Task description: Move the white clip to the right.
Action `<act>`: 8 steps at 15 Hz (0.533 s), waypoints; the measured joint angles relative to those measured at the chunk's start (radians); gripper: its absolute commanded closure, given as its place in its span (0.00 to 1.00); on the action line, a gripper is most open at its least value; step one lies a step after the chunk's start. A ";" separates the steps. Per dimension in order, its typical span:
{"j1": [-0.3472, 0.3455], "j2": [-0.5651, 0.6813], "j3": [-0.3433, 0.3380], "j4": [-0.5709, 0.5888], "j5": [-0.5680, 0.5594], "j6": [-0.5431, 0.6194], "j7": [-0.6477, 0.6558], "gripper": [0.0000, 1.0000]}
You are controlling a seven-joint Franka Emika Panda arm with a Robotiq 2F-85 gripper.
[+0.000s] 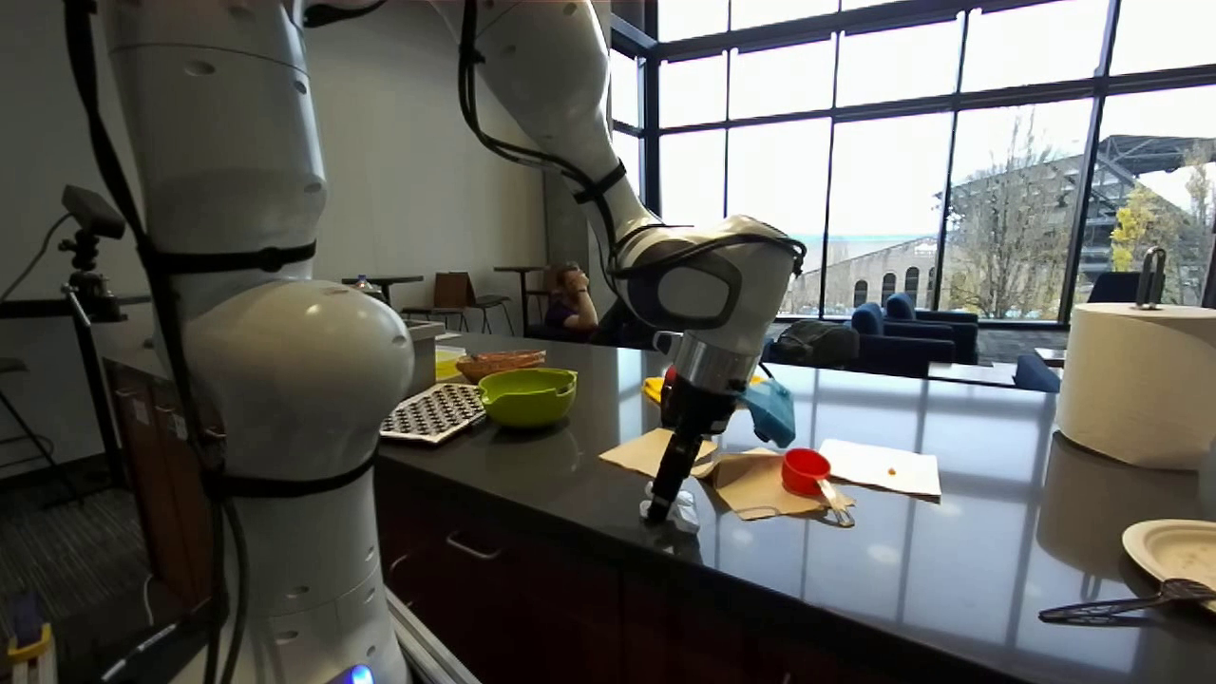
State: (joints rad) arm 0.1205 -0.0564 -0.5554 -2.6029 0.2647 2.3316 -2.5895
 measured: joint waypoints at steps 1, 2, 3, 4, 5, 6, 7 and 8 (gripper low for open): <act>-0.048 -0.004 0.042 0.001 -0.008 0.001 0.012 0.01; -0.093 -0.013 0.082 0.000 -0.020 0.001 0.029 0.00; -0.130 -0.028 0.115 -0.002 -0.040 0.002 0.052 0.00; -0.160 -0.050 0.145 -0.006 -0.064 0.002 0.080 0.00; -0.182 -0.080 0.172 -0.015 -0.088 0.002 0.111 0.00; -0.198 -0.115 0.197 -0.029 -0.110 0.002 0.143 0.00; -0.209 -0.156 0.221 -0.047 -0.130 0.002 0.179 0.00; -0.215 -0.201 0.245 -0.070 -0.147 0.002 0.218 0.00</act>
State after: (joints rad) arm -0.0948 -0.2572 -0.3100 -2.6730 0.1179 2.3335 -2.3711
